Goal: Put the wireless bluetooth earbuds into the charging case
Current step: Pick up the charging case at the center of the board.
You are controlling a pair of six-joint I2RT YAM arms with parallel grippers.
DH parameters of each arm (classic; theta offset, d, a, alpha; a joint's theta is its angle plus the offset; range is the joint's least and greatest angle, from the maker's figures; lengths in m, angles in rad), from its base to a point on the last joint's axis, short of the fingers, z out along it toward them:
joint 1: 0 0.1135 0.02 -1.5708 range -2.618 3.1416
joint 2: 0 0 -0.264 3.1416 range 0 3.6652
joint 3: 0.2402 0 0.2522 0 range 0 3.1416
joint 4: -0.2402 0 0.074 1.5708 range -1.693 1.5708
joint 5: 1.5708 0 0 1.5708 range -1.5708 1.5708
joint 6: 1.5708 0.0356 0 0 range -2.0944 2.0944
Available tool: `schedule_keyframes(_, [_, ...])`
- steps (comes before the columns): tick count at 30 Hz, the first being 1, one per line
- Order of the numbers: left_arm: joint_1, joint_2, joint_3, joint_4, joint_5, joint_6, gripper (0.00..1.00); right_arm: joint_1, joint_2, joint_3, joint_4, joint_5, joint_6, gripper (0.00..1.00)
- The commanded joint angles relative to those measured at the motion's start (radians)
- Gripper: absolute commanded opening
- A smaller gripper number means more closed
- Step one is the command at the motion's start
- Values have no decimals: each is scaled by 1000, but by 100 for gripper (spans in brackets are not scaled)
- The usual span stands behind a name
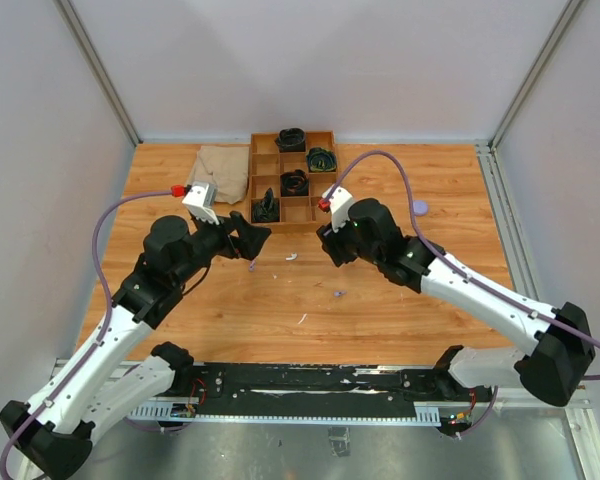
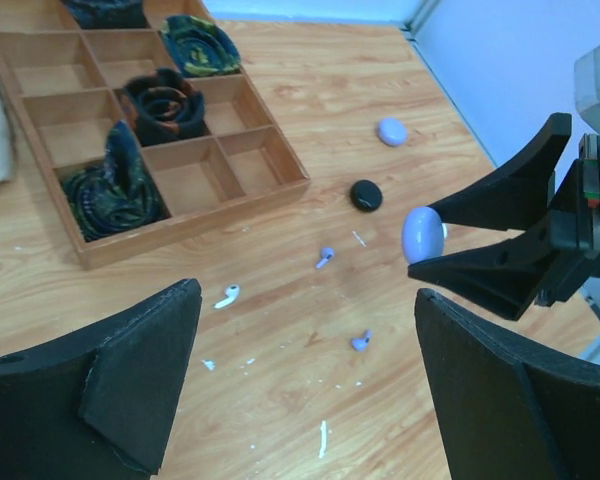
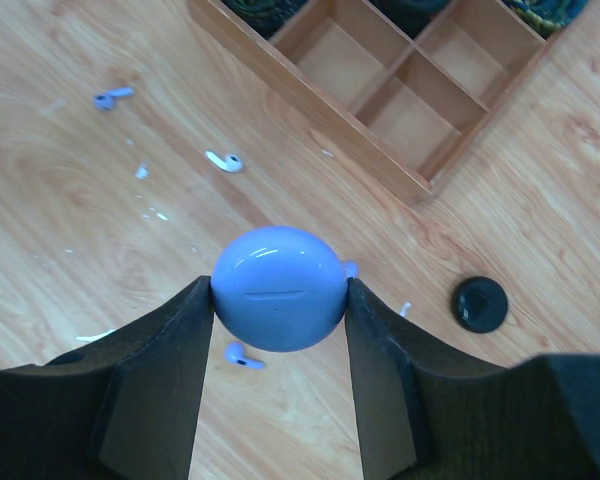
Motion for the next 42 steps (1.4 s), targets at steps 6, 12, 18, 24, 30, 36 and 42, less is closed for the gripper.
schedule_keyframes(6, [9,72,-9,101,199,-100,90,146,-107,-112,243,57,73,37])
schedule_keyframes(12, [7,104,-45,186,304,-166,83,204,-131,-191,409,69,45,37])
schedule_keyframes(18, [-1,137,-86,274,358,-216,73,249,-135,-254,553,86,16,37])
schedule_keyframes(24, [-42,176,-105,329,361,-228,69,268,-140,-277,621,87,-3,37])
schedule_keyframes(30, [-58,195,-117,351,354,-234,68,272,-138,-282,655,65,-20,37])
schedule_keyframes(36, [-65,212,-119,364,357,-236,62,273,-138,-293,686,56,-19,37])
schedule_keyframes(42, [-72,222,-121,375,365,-233,53,273,-140,-300,703,46,-24,37])
